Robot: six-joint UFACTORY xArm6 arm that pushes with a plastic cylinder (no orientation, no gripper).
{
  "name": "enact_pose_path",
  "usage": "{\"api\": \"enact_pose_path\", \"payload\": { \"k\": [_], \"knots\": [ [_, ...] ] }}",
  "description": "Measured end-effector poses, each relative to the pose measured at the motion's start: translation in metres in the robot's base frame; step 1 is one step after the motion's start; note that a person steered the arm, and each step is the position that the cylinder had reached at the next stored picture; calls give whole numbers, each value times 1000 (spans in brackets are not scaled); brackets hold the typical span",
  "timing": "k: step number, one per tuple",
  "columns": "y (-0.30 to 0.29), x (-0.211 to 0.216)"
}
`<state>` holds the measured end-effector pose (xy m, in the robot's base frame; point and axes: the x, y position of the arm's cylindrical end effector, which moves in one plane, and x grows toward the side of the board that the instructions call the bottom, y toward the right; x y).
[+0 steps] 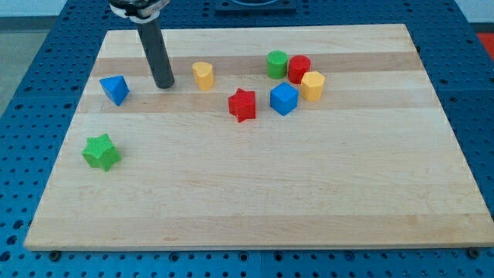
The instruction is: Push the yellow heart above the red star
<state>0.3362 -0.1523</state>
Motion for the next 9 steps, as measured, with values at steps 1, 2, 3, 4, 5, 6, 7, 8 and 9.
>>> {"api": "enact_pose_path", "payload": {
  "k": [1,2,3,4,5,6,7,8,9],
  "knots": [
    [53,-5],
    [82,-5],
    [56,0],
    [64,3],
    [71,-1],
    [76,-12],
    [66,-8],
    [46,24],
    [66,22]
  ]
}}
